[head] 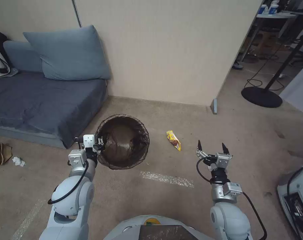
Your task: Pick up the trash bin, then pick up the garbage from the floor and place it into the trash bin.
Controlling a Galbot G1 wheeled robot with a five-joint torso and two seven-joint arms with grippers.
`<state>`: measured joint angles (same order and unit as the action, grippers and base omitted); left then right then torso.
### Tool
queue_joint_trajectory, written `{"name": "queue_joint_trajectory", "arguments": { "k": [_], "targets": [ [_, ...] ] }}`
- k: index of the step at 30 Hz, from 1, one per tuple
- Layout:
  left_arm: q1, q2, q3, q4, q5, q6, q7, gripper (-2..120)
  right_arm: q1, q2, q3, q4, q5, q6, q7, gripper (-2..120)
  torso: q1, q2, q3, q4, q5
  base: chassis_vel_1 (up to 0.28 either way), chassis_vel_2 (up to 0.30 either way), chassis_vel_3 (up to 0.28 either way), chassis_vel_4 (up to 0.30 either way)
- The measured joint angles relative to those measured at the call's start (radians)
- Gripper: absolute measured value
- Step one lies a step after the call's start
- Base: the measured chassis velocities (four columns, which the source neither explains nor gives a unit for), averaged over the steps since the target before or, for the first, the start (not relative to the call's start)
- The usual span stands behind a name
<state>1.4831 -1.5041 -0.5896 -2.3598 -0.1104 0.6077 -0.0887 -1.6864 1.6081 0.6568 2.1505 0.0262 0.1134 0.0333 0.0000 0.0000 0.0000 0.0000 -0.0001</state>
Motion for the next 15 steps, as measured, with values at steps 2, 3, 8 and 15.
{"name": "queue_joint_trajectory", "arguments": {
  "k": [2, 3, 8, 15],
  "targets": [
    [0.002, 0.001, -0.003, -0.004, 0.000, 0.001, 0.000, 3, 0.000, 0.000, 0.001, 0.002, 0.001, -0.001, 0.000, 100, 0.000, 0.000, 0.000, 0.0000, 0.0000, -0.144, 0.122, 0.128, -0.112],
    [0.003, 0.001, -0.005, -0.008, 0.000, 0.001, -0.001, 3, 0.000, 0.000, 0.002, 0.002, 0.003, -0.001, -0.001, 100, 0.000, 0.000, 0.000, 0.0000, 0.0000, -0.144, 0.122, 0.119, -0.122],
    [0.003, 0.002, -0.007, -0.012, 0.001, 0.000, -0.001, 3, 0.007, 0.000, 0.003, -0.010, 0.003, 0.000, -0.001, 100, 0.000, 0.000, 0.000, 0.0000, 0.0002, -0.125, 0.111, 0.127, -0.125],
    [0.005, 0.001, -0.005, -0.021, 0.000, -0.001, 0.000, 3, 0.006, 0.000, -0.003, -0.001, 0.002, -0.001, -0.001, 100, 0.000, 0.000, 0.000, 0.0001, 0.0000, -0.118, 0.119, 0.119, -0.117]
  ]
}}
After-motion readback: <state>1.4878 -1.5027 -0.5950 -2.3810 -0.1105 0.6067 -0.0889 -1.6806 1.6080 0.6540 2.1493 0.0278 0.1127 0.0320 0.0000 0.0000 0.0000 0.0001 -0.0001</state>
